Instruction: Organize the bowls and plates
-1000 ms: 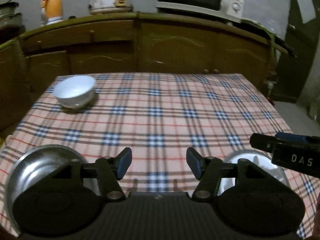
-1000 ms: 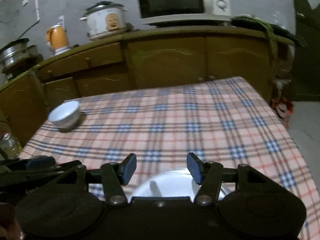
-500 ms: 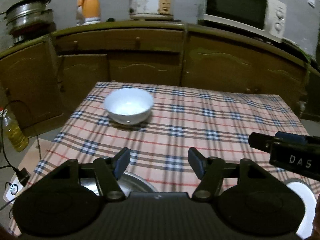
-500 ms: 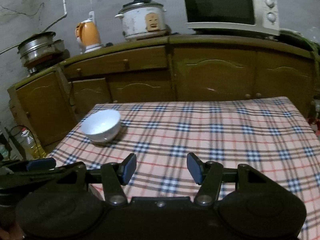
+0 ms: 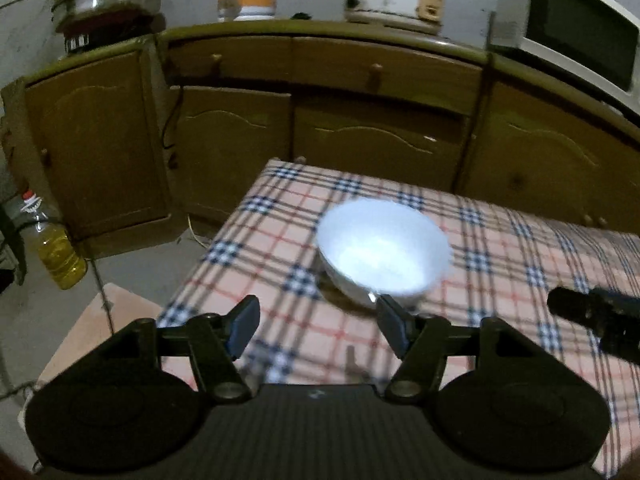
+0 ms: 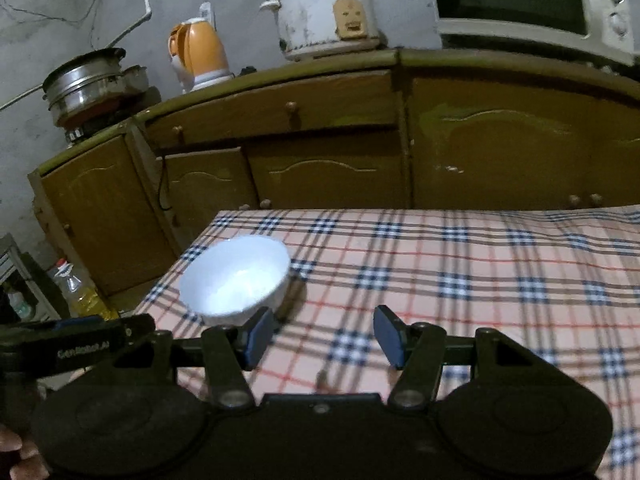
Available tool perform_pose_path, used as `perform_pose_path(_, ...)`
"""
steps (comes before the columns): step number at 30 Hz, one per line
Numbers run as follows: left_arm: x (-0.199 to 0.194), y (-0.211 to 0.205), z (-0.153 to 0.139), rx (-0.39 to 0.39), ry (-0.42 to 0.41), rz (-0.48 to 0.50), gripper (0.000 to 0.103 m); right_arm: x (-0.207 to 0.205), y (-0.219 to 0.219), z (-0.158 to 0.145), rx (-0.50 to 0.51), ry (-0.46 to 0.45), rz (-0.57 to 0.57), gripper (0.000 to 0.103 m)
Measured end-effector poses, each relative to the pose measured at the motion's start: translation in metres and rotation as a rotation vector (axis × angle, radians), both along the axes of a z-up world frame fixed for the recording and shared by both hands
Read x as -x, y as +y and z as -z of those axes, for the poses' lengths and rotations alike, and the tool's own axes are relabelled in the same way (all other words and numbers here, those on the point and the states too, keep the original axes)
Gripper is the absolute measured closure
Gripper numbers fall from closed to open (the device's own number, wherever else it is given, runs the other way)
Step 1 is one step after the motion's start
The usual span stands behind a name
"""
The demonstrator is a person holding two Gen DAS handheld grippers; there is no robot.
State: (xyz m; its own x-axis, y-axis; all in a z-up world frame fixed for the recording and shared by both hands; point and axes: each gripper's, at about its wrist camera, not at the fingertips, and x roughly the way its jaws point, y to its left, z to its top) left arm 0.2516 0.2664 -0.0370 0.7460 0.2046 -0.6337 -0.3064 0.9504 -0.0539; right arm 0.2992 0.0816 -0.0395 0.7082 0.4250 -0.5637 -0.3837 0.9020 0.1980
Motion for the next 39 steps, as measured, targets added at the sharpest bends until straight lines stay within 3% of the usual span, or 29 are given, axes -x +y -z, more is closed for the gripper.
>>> perform_pose_path(11, -0.07, 0.026, 0.027, 0.013, 0.033, 0.026, 0.04, -0.079, 0.056, 0.037, 0.005, 0.081, -0.012, 0.034)
perform_pose_path(17, -0.089, 0.034, 0.048, 0.044, 0.061, 0.032, 0.061, -0.104, 0.076, 0.059, 0.012, 0.126, -0.024, 0.036)
perform_pose_path(19, -0.095, 0.033, 0.054, 0.039, 0.069, 0.049, 0.068, -0.112, 0.082, 0.067, 0.022, 0.149, -0.036, 0.045)
perform_pose_path(20, -0.095, 0.033, 0.055, 0.042, 0.057, 0.062, 0.07, -0.113, 0.083, 0.069, 0.008, 0.157, -0.043, 0.058)
perform_pose_path(21, -0.096, 0.032, 0.056, 0.049, 0.051, 0.079, 0.079, -0.115, 0.085, 0.071, -0.015, 0.168, -0.06, 0.077)
perform_pose_path(22, -0.096, 0.03, 0.055, 0.058, 0.044, 0.095, 0.087, -0.116, 0.088, 0.07, -0.028, 0.172, -0.077, 0.085)
perform_pose_path(25, -0.096, 0.027, 0.054, 0.061, 0.045, 0.09, 0.088, -0.109, 0.096, 0.068, 0.026, 0.136, -0.064, 0.084)
perform_pose_path(30, -0.083, 0.016, 0.044, 0.052, 0.037, 0.109, 0.09, -0.097, 0.083, 0.063, 0.005, 0.131, -0.047, 0.084)
perform_pose_path(39, -0.045, -0.024, 0.001, 0.026, -0.024, 0.125, 0.089, -0.053, 0.041, 0.008, 0.023, 0.027, -0.02, 0.085)
